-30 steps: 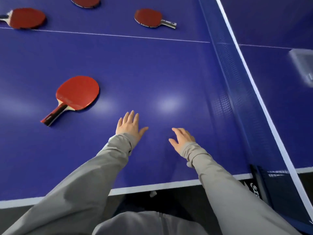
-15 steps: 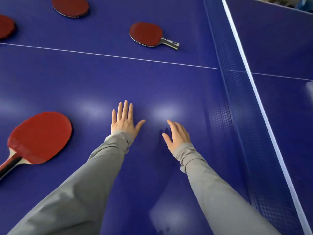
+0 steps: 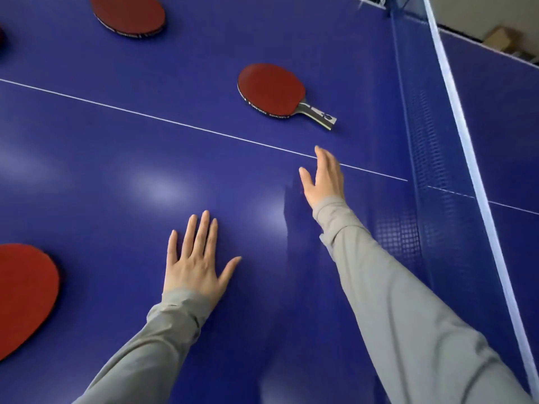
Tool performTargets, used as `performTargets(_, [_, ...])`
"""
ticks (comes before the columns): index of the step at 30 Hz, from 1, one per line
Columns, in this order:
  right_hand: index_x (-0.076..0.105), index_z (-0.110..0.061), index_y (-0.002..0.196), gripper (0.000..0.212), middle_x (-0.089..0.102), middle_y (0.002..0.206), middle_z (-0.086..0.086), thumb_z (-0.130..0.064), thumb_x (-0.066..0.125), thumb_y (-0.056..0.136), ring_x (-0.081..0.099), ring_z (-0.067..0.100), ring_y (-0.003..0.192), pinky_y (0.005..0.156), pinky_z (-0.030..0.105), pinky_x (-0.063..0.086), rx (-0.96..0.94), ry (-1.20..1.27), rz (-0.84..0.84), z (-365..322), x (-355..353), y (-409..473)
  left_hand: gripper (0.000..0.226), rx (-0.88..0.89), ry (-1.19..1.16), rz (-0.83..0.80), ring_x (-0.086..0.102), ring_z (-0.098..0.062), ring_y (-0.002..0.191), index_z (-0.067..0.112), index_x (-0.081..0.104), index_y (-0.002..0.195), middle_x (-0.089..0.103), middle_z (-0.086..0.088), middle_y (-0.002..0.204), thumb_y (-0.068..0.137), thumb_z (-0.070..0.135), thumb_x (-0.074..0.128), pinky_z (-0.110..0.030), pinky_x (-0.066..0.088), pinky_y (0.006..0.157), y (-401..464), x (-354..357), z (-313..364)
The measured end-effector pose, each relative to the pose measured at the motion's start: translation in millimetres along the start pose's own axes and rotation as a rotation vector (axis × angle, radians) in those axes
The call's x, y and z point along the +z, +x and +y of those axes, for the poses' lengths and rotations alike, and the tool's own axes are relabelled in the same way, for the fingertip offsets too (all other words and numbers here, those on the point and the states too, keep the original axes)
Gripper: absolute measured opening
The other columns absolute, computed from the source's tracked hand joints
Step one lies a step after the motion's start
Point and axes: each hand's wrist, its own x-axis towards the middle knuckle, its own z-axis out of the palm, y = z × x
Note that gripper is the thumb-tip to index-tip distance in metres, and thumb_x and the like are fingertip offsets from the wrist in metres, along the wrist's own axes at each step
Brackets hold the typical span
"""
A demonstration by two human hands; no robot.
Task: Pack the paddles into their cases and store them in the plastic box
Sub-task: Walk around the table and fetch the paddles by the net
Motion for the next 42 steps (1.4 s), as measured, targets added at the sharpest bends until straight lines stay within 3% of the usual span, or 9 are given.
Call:
performTargets(10, [0.017,-0.009,0.146,0.066,0.020,0.154,0.014,-0.037,0.045,0.094,0.018,0.029,0.142,0.112,0.048,0.023,0.048,-0.209,0.013,32,12,123,0.081,-0.007,-0.002,0.002,0.016,-0.017,0.145,0.012,0.028,0.147,0.020,0.000,0.156,0.087,0.066,0.015,-0.047,0.014,0.116,0,1,-1])
performTargets(17, [0.049,-0.006,0.124,0.049,0.047,0.125,0.016,-0.039,0.055,0.089,0.042,0.034,0.117,0.092,0.046,0.036,0.014,-0.237,0.121,38,26,129,0.081,-0.006,-0.021,0.021,0.017,-0.016,0.143,0.013,0.034,0.145,0.025,0.000,0.155,0.088,0.067,0.013,-0.047,0.015,0.116,2,1,-1])
performTargets(20, [0.052,-0.006,0.109,0.040,0.052,0.116,0.015,-0.039,0.057,0.087,0.048,0.034,0.109,0.089,0.044,0.038,-0.005,-0.137,0.112,32,30,119,0.081,-0.013,-0.025,0.031,0.016,-0.016,0.144,0.013,0.033,0.145,0.024,0.001,0.155,0.088,0.067,0.012,-0.047,0.015,0.116,1,2,-2])
performTargets(24, [0.047,-0.005,0.101,0.035,0.056,0.103,0.013,-0.037,0.054,0.089,0.055,0.034,0.091,0.075,0.041,0.043,-0.004,0.092,0.094,18,32,93,0.080,-0.017,-0.028,0.039,0.017,-0.016,0.143,0.013,0.033,0.145,0.024,0.001,0.155,0.088,0.066,0.014,-0.047,0.015,0.116,2,3,-2])
performTargets(31, [0.046,-0.007,0.097,0.029,0.055,0.090,0.005,-0.033,0.055,0.089,0.049,0.021,0.075,0.064,0.029,0.035,0.034,0.243,0.223,-3,23,10,0.081,-0.016,-0.033,0.038,0.023,-0.018,0.142,0.013,0.034,0.144,0.028,0.000,0.154,0.087,0.067,0.012,-0.046,0.015,0.114,1,0,0])
performTargets(34, [0.046,-0.008,0.094,0.027,0.054,0.085,0.002,-0.032,0.058,0.087,0.047,0.019,0.072,0.063,0.027,0.034,0.080,0.342,0.274,-15,13,-40,0.080,-0.014,-0.042,0.006,0.011,-0.017,0.146,0.016,0.024,0.148,0.017,0.002,0.157,0.086,0.067,0.016,-0.044,0.005,0.117,-2,-4,-1])
performTargets(37, [0.047,-0.005,0.094,0.028,0.059,0.086,0.009,-0.029,0.061,0.086,0.051,0.024,0.073,0.062,0.031,0.038,0.099,0.397,0.302,-22,2,-92,0.070,0.033,-0.183,0.004,0.003,-0.017,0.147,0.017,0.022,0.148,0.011,0.003,0.158,0.092,0.055,0.037,-0.037,-0.003,0.118,-9,-11,-8])
performTargets(39, [0.048,-0.004,0.094,0.028,0.059,0.085,0.009,-0.027,0.062,0.085,0.053,0.027,0.074,0.063,0.034,0.041,0.112,0.410,0.295,-25,-3,-127,0.061,0.041,-0.342,0.008,0.015,-0.018,0.146,0.014,0.033,0.145,0.024,-0.001,0.155,0.092,0.040,0.050,-0.032,0.007,0.118,-27,-20,-16])
performTargets(42, [0.047,-0.003,0.093,0.027,0.058,0.082,0.009,-0.023,0.063,0.085,0.052,0.027,0.072,0.062,0.033,0.040,0.139,0.441,0.270,-34,-7,-178,0.048,0.015,-0.484,0.079,0.042,-0.025,0.133,0.008,0.048,0.134,0.047,-0.006,0.141,0.089,0.021,0.059,-0.036,0.030,0.109,-81,-33,-41])
